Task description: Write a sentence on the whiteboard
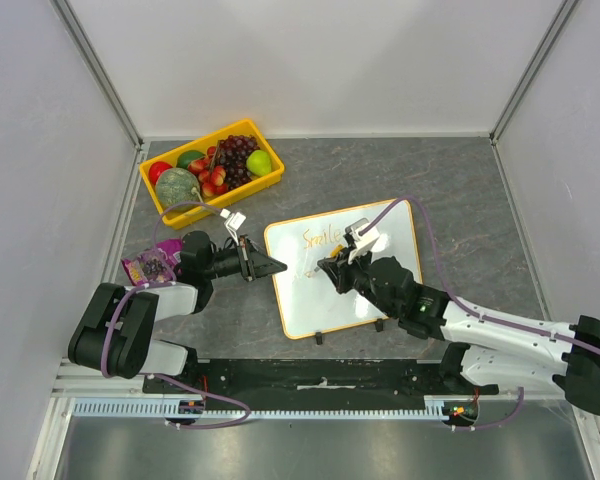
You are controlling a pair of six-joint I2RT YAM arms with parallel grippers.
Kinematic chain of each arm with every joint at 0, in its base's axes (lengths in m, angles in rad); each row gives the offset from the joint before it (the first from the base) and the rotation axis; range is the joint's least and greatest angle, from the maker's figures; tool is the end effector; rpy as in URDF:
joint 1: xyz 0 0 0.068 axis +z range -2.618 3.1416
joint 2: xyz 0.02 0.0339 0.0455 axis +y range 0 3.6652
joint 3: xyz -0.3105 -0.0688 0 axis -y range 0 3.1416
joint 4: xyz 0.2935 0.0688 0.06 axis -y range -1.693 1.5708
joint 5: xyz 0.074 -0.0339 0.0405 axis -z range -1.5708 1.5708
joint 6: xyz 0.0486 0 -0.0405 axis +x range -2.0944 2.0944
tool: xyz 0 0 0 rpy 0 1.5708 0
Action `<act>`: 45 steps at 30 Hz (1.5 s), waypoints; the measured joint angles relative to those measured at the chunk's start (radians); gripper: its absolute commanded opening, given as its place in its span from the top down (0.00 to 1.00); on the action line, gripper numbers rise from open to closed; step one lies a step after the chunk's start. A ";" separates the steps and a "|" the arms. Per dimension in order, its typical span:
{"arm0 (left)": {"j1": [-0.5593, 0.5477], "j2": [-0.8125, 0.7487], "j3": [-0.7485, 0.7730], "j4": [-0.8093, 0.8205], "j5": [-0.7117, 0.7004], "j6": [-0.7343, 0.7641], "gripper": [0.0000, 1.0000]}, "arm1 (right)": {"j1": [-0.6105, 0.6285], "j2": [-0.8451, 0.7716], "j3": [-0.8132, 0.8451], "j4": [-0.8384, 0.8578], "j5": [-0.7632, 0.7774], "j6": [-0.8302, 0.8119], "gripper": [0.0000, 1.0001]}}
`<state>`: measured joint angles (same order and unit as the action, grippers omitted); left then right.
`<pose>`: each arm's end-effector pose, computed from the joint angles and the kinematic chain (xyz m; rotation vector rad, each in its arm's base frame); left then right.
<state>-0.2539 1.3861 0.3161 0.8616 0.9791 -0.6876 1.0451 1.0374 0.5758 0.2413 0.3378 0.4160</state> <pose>0.2371 -0.1032 0.1691 0.3706 1.9181 -1.5110 0.1487 0.2242 0.2777 -0.3275 1.8116 0.7430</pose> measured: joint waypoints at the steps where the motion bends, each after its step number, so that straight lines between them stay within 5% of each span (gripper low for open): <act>1: 0.000 0.000 0.000 0.000 0.000 0.000 0.98 | 0.000 -0.003 -0.001 -0.004 0.000 -0.001 1.00; 30: 0.000 0.000 0.000 0.000 0.000 0.000 0.98 | 0.000 0.023 -0.007 0.022 -0.060 0.025 1.00; 45: 0.000 0.000 0.000 0.001 0.001 0.000 0.98 | -0.001 -0.091 -0.008 0.010 -0.003 0.021 1.00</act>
<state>-0.2539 1.3861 0.3161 0.8627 0.9802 -0.6876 1.0443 0.9466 0.5682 0.2512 0.3344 0.4366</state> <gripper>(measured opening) 0.077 0.078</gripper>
